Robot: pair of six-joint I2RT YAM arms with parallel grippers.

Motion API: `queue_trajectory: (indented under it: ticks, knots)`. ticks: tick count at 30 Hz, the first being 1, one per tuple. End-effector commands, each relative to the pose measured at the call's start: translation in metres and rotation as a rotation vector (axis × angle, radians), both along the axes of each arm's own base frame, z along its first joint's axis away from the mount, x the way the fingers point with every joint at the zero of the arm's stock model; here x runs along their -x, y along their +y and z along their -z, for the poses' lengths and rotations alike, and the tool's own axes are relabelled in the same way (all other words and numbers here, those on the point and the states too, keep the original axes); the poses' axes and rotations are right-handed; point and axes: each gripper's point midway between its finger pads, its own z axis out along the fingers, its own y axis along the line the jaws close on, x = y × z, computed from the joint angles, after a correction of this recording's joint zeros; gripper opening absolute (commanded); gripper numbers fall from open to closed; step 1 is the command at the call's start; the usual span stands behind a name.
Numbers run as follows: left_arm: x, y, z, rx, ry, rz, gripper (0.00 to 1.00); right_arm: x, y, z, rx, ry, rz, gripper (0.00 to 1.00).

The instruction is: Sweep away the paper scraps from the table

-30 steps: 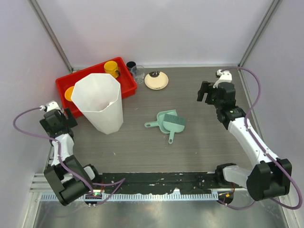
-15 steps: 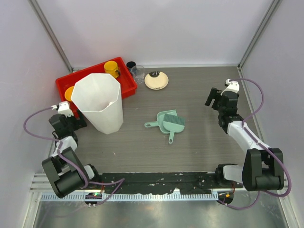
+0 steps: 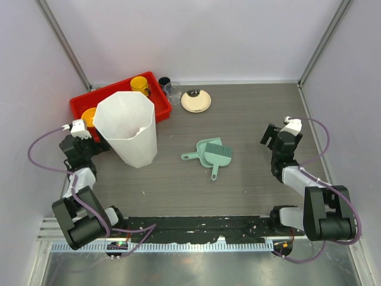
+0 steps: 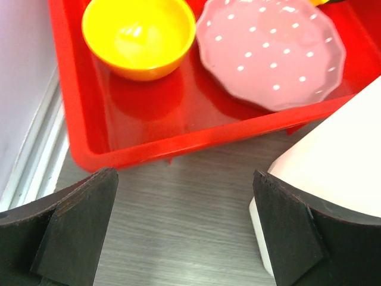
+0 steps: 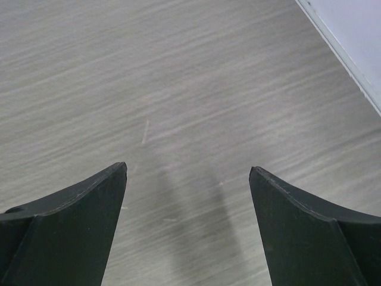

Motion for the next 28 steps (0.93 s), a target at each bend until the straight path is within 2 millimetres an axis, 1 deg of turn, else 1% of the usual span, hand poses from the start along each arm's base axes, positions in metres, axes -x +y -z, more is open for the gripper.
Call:
queue_trajectory:
  ticks: [1, 3, 4, 5, 7, 10, 14, 23, 25, 28]
  knots:
    - [-0.016, -0.025, -0.029, 0.042, -0.079, 0.072, 1.00, 0.003, -0.012, -0.026, -0.020, -0.188, 0.083, 0.89]
    - [-0.017, -0.032, -0.022, 0.051, -0.058, 0.086, 1.00, 0.006, -0.019, -0.025, -0.027, -0.215, 0.137, 0.88]
    - [-0.017, -0.030, -0.021, 0.044, -0.049, 0.074, 1.00, 0.007, -0.023, -0.025, -0.042, -0.227, 0.170, 0.88]
    - [-0.018, -0.030, -0.023, 0.041, -0.067, 0.074, 1.00, 0.010, -0.032, -0.025, -0.034, -0.230, 0.228, 0.88]
    - [-0.020, -0.032, -0.023, 0.046, -0.067, 0.079, 1.00, 0.010, -0.037, -0.020, -0.037, -0.215, 0.267, 0.88]
    - [-0.022, -0.031, -0.021, 0.046, -0.057, 0.068, 0.99, 0.004, -0.037, -0.019, -0.038, -0.199, 0.265, 0.87]
    - [-0.023, -0.032, -0.021, 0.048, -0.054, 0.073, 1.00, 0.007, -0.042, -0.019, -0.043, -0.202, 0.308, 0.87]
    - [-0.023, -0.033, -0.022, 0.042, -0.056, 0.077, 1.00, 0.009, -0.036, -0.020, -0.031, -0.223, 0.259, 0.85]
    - [-0.023, -0.033, -0.022, 0.039, -0.054, 0.079, 1.00, 0.012, -0.037, -0.017, -0.025, -0.223, 0.260, 0.84]
    - [-0.024, -0.034, -0.022, 0.033, -0.052, 0.079, 1.00, 0.012, -0.041, -0.022, -0.025, -0.240, 0.282, 0.85]
